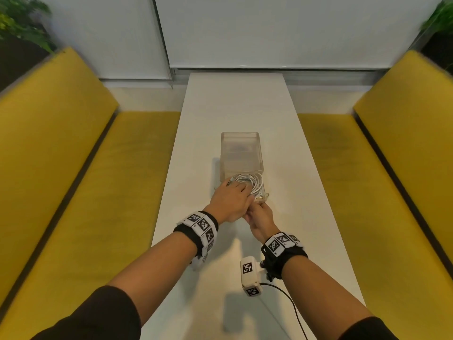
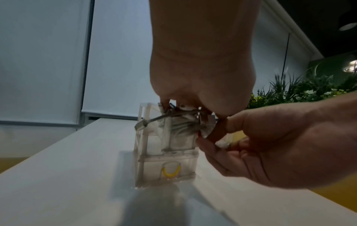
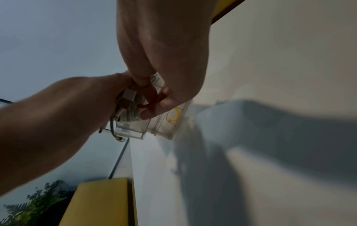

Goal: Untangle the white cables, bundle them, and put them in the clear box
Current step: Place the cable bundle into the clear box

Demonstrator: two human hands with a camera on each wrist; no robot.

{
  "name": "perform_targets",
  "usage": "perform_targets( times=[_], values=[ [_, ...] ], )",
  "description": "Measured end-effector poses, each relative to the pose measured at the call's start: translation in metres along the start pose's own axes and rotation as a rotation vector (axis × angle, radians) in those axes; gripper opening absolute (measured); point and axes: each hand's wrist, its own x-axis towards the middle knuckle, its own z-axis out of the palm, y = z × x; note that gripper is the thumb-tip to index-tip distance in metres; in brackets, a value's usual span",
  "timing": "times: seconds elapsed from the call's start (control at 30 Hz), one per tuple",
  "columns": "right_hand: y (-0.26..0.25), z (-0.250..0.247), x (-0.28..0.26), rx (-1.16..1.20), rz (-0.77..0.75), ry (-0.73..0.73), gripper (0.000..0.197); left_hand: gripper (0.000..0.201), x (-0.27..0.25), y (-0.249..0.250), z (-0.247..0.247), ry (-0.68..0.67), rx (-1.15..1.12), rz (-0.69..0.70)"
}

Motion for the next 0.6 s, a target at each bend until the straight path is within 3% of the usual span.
perform_targets(
  times=[0.07,0.3,0.47,0.6],
  values=[
    [-0.001,0.0,-0.001,-0.004,0.005,-0.003,0.011,0.053,0.007,0.002,-0.002,-0.052,-0.022,-0.047],
    [-0.004,0.001,-0.006,-0.016,0.014,-0.041,0.023,0.068,0.025,0.012,-0.004,-0.21,-0.164,-0.251],
    [-0.003,0.002,-0.007,0.007,0.036,-0.003,0.029,0.062,0.042,0.025,-0.002,-0.203,-0.161,-0.41],
    [0.002,0.002,-0.007,-0.048,0.049,0.028,0.031,0.053,0.054,0.031,-0.005,-0.152,0.03,-0.457]
  ],
)
